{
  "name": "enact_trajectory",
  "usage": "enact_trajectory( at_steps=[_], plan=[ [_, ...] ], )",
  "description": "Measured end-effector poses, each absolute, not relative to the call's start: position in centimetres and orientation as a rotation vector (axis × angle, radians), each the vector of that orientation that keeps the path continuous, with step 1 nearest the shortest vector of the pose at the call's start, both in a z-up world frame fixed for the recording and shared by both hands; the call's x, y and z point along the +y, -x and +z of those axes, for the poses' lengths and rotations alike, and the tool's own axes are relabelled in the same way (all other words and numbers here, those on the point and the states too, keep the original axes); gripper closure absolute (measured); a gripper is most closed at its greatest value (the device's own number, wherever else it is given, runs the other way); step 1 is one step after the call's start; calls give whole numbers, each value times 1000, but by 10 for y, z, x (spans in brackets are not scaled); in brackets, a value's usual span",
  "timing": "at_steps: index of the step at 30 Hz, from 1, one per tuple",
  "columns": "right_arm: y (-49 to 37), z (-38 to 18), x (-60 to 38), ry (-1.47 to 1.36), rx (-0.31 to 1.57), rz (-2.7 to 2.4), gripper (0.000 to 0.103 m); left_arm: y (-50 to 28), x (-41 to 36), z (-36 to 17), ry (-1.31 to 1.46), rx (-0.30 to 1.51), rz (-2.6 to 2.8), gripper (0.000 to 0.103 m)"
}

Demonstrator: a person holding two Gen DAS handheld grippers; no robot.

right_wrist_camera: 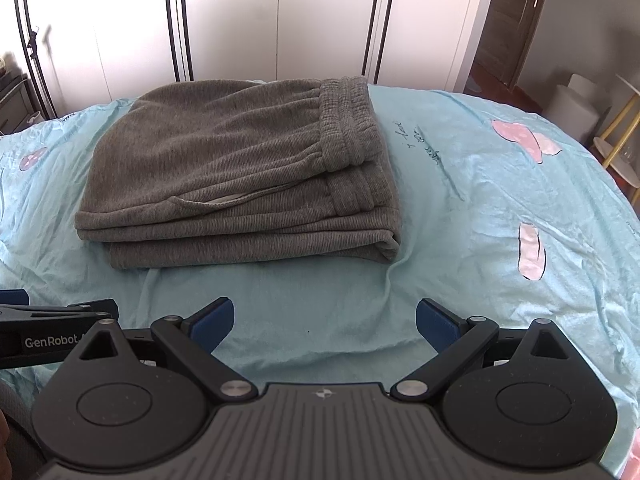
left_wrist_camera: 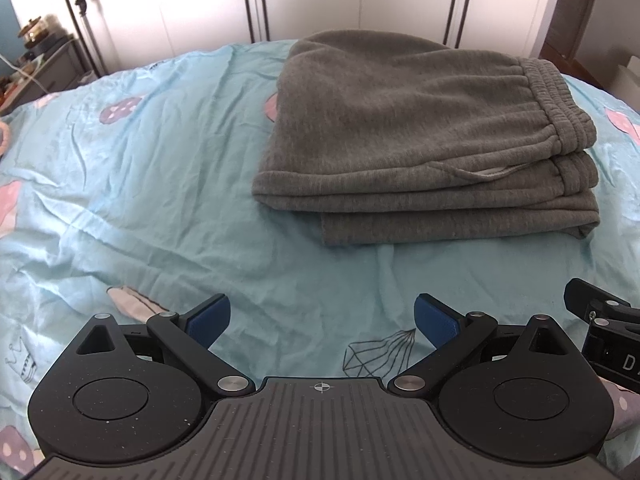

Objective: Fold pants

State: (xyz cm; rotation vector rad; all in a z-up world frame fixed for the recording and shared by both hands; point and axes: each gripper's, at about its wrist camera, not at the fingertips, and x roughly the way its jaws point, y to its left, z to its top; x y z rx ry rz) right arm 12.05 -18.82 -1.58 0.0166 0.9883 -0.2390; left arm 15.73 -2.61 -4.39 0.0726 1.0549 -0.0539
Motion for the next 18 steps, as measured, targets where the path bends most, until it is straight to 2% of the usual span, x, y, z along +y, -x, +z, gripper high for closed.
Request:
enact_trajectory(
  at_steps=[18],
  plan=[
    [-121,-19,-189,-20,1000,-235,5,-159,-27,-46,-83,1065,-58,2]
  ],
)
